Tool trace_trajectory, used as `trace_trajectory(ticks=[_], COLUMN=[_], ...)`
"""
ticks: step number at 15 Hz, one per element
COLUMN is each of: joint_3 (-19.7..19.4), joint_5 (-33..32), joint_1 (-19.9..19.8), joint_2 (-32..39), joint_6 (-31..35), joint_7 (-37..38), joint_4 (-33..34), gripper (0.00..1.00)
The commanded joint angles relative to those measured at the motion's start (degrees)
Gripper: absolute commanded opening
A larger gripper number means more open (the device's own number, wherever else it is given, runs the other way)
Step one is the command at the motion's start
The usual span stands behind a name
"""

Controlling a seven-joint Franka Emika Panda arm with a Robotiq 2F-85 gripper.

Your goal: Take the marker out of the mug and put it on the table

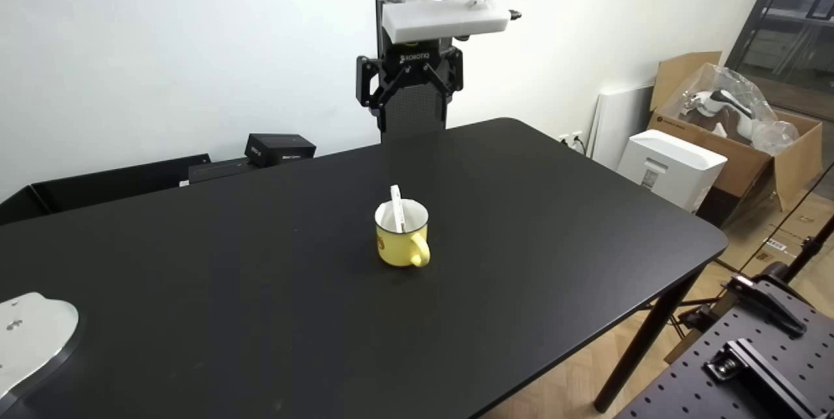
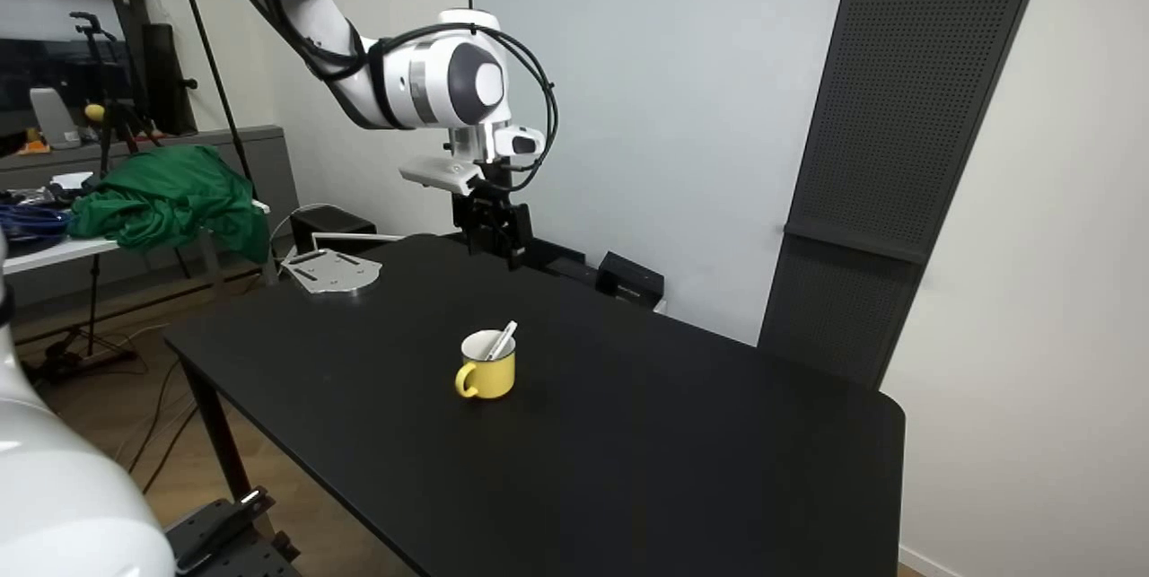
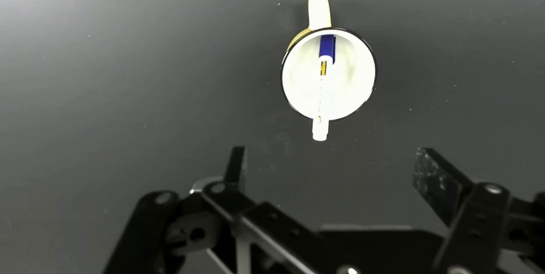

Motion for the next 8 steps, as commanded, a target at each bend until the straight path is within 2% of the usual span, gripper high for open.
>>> trace_trajectory(ticks=[1,4,5,8], joint_3=[-1.96,-3.33,-3.10,-3.70], joint_5=[-1.39,-2.98,-1.17,-1.58], joint_1=[1.57,2.10,2.04,2.15], joint_2=[2.19,2.96,2.78,3.35], joint_6=[0.64,2.12,1.25,1.83], joint_7=[2.20,4.64,0.87,1.70], joint_4=[0.27,-0.63,-0.39,-0.45], gripper=[1.00,1.00,1.00,1.00])
